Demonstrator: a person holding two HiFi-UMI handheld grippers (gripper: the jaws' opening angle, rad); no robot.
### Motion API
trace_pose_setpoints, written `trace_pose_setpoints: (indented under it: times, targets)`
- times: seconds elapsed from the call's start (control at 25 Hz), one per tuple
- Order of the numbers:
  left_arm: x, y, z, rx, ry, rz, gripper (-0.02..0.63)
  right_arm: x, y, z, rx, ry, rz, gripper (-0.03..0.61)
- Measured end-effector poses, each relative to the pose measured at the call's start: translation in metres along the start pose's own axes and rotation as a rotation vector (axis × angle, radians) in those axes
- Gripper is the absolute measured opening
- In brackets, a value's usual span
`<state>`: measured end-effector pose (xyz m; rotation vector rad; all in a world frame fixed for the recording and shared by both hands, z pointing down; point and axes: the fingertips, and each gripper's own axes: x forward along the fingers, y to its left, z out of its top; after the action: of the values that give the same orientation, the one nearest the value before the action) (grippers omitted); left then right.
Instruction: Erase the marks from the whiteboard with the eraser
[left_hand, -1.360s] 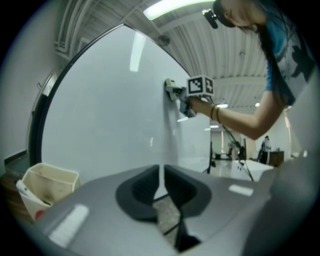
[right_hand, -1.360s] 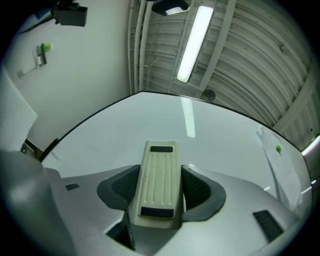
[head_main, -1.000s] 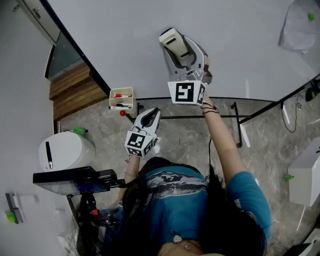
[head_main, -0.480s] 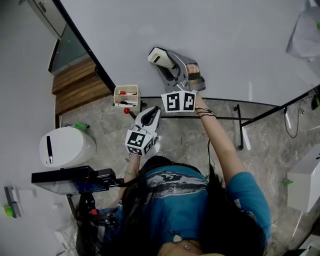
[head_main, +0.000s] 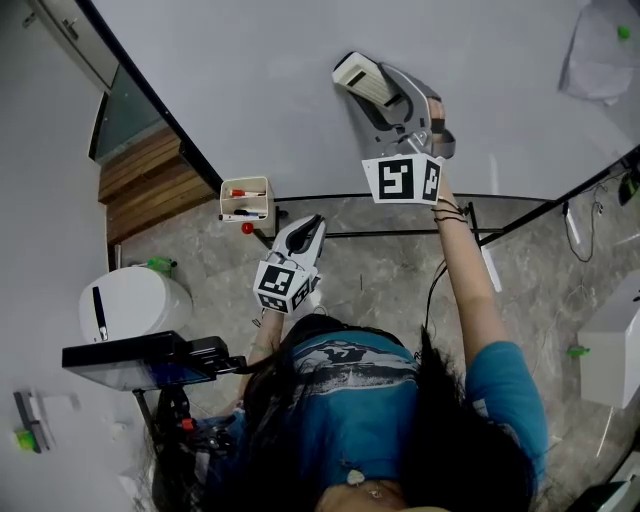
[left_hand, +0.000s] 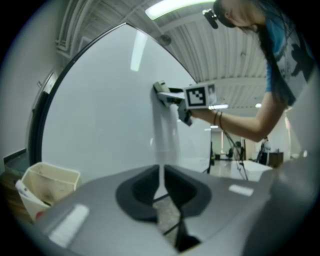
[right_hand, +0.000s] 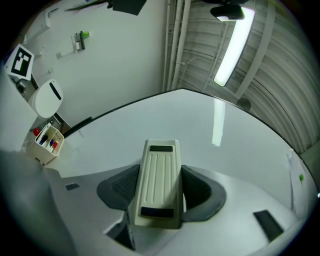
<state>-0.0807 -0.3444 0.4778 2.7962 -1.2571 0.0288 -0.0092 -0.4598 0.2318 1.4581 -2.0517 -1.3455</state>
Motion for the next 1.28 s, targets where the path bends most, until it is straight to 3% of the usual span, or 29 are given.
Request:
trace_pose_setpoints:
  times: [0.16, 0.36, 0.68, 0.96, 1.28]
  targets:
    - [0.004, -0.005, 0.002, 0.002, -0.004, -0.017, 0.029, -0.009, -0.053, -0.009, 0.010, 0.005, -0.056, 0.262]
    - [0.004, -0.006, 0.003, -0.001, -0.005, -0.016, 0.029, -0.021, -0.122, -0.025, 0.135, -0.019, -0.165, 0.262]
    - [0.002, -0.005, 0.000, -0.002, 0.001, -0.011, 0.029, -0.052, -0.205, -0.076, 0.219, 0.056, -0.339, 0.262]
    - [0.001, -0.004, -0.001, 0.006, 0.006, -0.018, 0.029, -0.042, -0.197, -0.073, 0.231, 0.065, -0.324, 0.262]
    - [-0.005, -0.018, 0.002, 0.009, 0.008, 0.011, 0.029, -0.053, -0.117, -0.049, 0.343, 0.037, -0.173, 0.262]
